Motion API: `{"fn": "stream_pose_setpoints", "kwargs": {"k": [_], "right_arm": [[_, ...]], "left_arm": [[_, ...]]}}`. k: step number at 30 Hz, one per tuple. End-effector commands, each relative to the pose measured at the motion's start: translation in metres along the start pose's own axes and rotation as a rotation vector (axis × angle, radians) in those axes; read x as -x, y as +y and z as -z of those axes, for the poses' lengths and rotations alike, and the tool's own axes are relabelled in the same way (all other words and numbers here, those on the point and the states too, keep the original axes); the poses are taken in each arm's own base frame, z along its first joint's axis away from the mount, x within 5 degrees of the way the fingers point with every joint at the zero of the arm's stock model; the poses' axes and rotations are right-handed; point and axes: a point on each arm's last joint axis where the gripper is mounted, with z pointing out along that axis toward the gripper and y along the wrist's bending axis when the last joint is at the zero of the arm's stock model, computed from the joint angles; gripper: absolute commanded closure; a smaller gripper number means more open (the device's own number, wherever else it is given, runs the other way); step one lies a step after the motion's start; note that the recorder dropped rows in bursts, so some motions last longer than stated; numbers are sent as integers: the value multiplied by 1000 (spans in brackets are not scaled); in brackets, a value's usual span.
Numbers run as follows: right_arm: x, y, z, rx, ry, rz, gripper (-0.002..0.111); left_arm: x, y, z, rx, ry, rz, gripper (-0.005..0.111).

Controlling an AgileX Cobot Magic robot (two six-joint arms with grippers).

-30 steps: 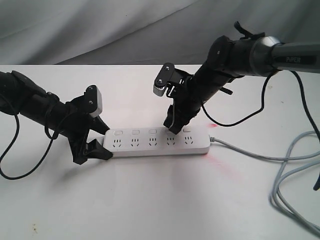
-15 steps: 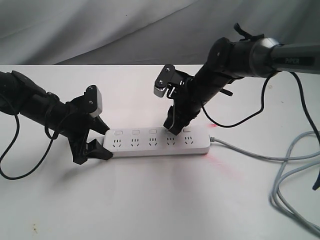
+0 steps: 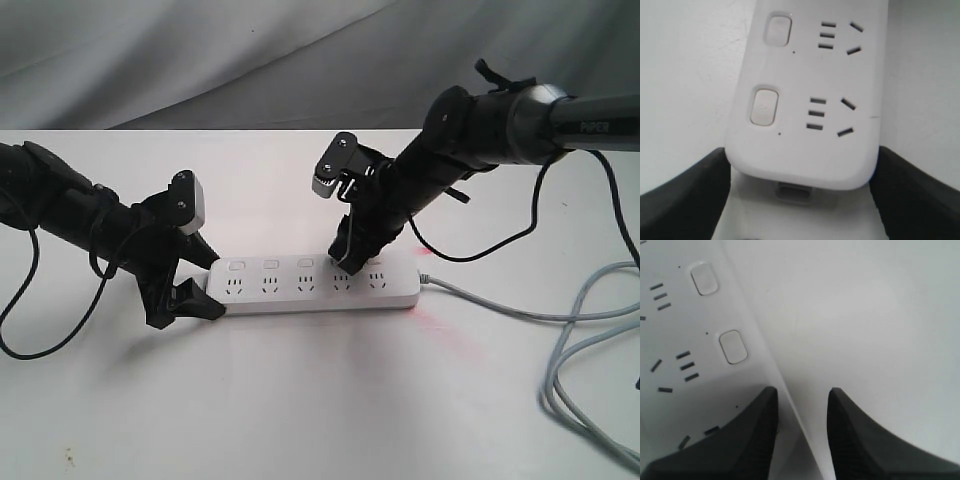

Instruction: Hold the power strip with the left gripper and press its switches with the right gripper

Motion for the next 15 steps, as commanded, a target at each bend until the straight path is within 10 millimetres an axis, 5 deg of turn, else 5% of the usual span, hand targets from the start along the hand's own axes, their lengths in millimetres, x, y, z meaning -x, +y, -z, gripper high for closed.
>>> {"fn": "stream_pose_setpoints", "kwargs": {"k": [1, 7, 15], "right_arm": [[-16, 3, -12, 33, 70, 39, 76], [-9, 1, -6, 4, 27, 19, 76], [13, -2, 29, -89, -58, 35, 76]], "left_arm": [[2, 2, 1, 7, -9, 1, 53], [2, 2, 1, 7, -9, 1, 53], [2, 2, 1, 7, -9, 1, 53]]}}
